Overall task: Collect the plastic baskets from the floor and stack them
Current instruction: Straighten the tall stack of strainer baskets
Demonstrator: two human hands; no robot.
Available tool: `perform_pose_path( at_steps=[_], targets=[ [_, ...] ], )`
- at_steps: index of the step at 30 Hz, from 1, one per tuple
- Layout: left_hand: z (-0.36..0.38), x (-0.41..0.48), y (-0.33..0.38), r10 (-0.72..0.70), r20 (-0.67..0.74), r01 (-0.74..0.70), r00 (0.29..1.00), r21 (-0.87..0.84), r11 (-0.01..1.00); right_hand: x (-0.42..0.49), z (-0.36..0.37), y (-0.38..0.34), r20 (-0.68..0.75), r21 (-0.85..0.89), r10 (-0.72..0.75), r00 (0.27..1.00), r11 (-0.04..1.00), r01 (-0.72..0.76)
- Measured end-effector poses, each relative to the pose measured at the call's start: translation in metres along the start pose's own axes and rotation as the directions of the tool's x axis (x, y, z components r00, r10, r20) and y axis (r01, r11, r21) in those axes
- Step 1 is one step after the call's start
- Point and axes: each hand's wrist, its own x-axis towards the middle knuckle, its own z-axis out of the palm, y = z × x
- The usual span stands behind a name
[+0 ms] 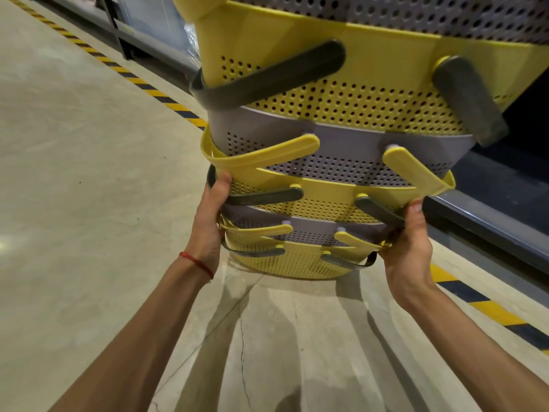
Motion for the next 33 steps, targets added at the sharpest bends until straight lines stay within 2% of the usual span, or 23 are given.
perform_pose_path(
  at_steps=[4,8,13,17,20,27,33],
  targets=[
    [-0.001,0.000,-0.002,-0.051,-0.015,0.051,0.999,0.006,0.999,0.002,0.001,0.002,0.019,-0.012,-0.021,1.000,1.000,0.021],
    [-0.001,0.001,0.000,-0.033,-0.007,0.033,0.999,0.007,0.999,0.003,0.000,0.003,0.027,-0.023,-0.022,0.999,0.999,0.023],
    [-0.012,0.005,0.003,-0.030,0.043,0.027,0.999,0.079,0.997,0.005,-0.006,0.003,0.060,-0.074,-0.010,0.998,0.997,0.014],
    [-0.011,0.008,0.004,-0.032,0.101,0.028,0.994,0.040,0.999,0.007,-0.008,0.003,0.092,-0.092,-0.019,0.996,0.995,0.027],
    [-0.009,0.009,0.004,-0.010,0.167,-0.003,0.986,0.079,0.997,0.008,-0.005,0.000,0.113,-0.094,-0.018,0.993,0.995,0.029],
    [-0.020,0.023,0.009,-0.112,0.239,0.080,0.965,0.141,0.987,0.014,-0.006,-0.006,0.195,-0.104,-0.001,0.981,0.994,0.021],
    [-0.013,0.024,0.009,-0.057,0.202,0.059,0.978,-0.003,0.998,0.015,-0.002,-0.007,0.162,-0.102,-0.021,0.987,0.994,0.038]
  ],
)
